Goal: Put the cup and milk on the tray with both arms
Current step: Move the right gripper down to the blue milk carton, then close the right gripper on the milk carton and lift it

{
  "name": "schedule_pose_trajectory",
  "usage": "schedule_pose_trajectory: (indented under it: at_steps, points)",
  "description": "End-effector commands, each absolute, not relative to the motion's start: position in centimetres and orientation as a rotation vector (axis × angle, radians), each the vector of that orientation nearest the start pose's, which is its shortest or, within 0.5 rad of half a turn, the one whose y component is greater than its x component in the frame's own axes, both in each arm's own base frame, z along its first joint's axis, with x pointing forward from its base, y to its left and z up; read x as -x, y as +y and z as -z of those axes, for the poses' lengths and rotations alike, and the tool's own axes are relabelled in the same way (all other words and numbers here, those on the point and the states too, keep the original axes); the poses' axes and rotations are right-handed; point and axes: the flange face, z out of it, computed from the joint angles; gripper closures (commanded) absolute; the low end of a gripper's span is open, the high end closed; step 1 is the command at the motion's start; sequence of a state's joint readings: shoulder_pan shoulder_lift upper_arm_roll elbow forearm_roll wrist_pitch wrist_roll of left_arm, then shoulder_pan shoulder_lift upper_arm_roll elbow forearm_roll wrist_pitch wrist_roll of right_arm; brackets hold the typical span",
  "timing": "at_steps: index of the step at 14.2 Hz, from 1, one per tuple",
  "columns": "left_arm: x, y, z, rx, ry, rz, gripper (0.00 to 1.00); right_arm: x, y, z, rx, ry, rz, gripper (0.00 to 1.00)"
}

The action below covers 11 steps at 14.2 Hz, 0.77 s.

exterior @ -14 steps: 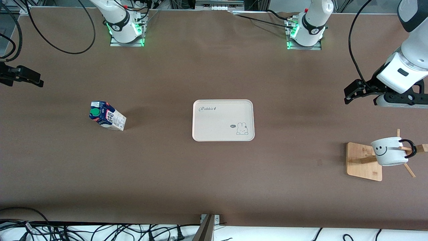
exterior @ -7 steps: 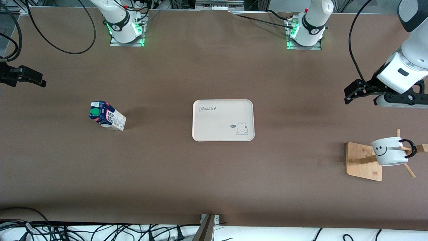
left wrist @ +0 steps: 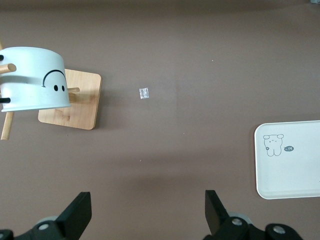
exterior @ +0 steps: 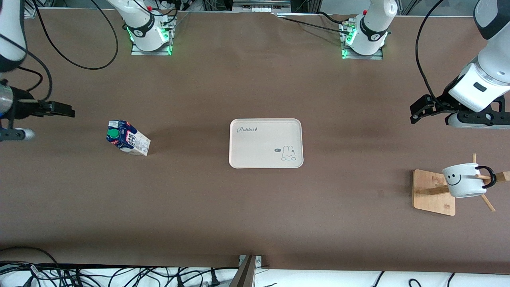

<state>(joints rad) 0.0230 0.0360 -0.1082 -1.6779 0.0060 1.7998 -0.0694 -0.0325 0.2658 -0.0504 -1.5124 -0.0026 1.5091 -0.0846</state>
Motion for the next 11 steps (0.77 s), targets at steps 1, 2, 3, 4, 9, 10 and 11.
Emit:
schedule_pose_trajectory:
  at_steps: [1,2,3,4,9,10,11]
  points:
    - [-57.4,-4.6,-57.4,3.138,0.022,0.121,0.0,-62.4,-4.6,-45.8,3.079,-0.015,-0.486,0.0]
    - [-57.4,-4.5,-57.3,3.136,0.02,0.116,0.0,-62.9,-4.6,-44.5,3.071,-0.013,-0.491,0.0]
    - [-57.3,-4.5,-56.9,3.136,0.022,0.104,0.0,-63.3,-4.1,-43.8,3.054,-0.013,-0.476,0.0]
    - [-57.3,-4.5,-57.0,3.135,0.02,0.107,0.0,-63.6,-3.2,-43.1,3.025,-0.017,-0.473,0.0]
    - [-57.3,-4.5,-57.0,3.13,0.022,0.112,0.0,-64.0,-0.9,-41.5,3.038,-0.008,-0.419,0.0]
    - [-57.3,-4.5,-56.9,3.13,0.022,0.107,0.0,-63.9,-0.6,-41.2,3.04,0.015,-0.421,0.0]
    - [-57.3,-4.5,-56.9,3.128,0.022,0.107,0.0,-63.9,-0.3,-41.0,3.041,0.018,-0.419,0.0]
